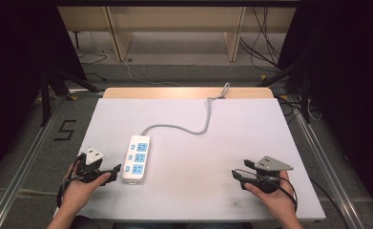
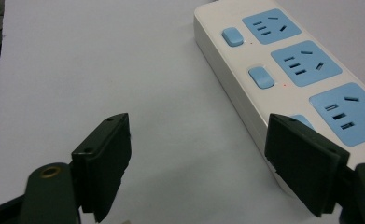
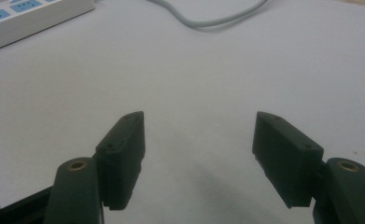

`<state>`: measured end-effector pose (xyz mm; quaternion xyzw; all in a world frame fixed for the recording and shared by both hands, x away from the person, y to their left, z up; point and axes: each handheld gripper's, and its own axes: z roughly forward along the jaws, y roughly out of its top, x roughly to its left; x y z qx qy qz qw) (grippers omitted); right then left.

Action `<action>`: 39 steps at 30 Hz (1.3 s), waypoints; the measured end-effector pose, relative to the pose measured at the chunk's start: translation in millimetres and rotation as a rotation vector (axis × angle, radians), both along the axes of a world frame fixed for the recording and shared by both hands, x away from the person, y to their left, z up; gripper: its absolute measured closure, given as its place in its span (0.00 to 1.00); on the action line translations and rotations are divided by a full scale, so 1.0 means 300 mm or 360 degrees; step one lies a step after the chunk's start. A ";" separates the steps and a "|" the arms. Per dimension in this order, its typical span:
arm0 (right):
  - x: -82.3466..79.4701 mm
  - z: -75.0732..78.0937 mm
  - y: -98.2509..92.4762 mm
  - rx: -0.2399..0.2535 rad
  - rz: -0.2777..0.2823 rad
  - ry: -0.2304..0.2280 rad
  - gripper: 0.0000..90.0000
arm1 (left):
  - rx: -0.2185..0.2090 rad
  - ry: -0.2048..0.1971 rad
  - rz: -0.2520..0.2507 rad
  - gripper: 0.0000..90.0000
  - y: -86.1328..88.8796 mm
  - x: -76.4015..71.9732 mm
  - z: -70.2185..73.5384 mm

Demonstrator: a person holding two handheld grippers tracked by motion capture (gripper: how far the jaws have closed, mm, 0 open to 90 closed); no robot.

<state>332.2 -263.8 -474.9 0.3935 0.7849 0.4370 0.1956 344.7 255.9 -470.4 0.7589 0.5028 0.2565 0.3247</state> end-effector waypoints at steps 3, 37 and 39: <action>0.000 0.000 0.000 0.0001 -0.0002 -0.0002 0.39 | -0.0042 0.0001 0.0015 0.28 0.000 0.001 0.001; 0.002 -0.001 0.005 -0.0004 0.0001 0.0006 0.40 | -0.0097 0.0056 0.0042 0.99 -0.011 -0.003 0.052; 0.003 -0.002 0.007 -0.0006 0.0005 0.0004 0.40 | -0.0091 0.0061 0.0033 0.99 -0.015 0.003 0.058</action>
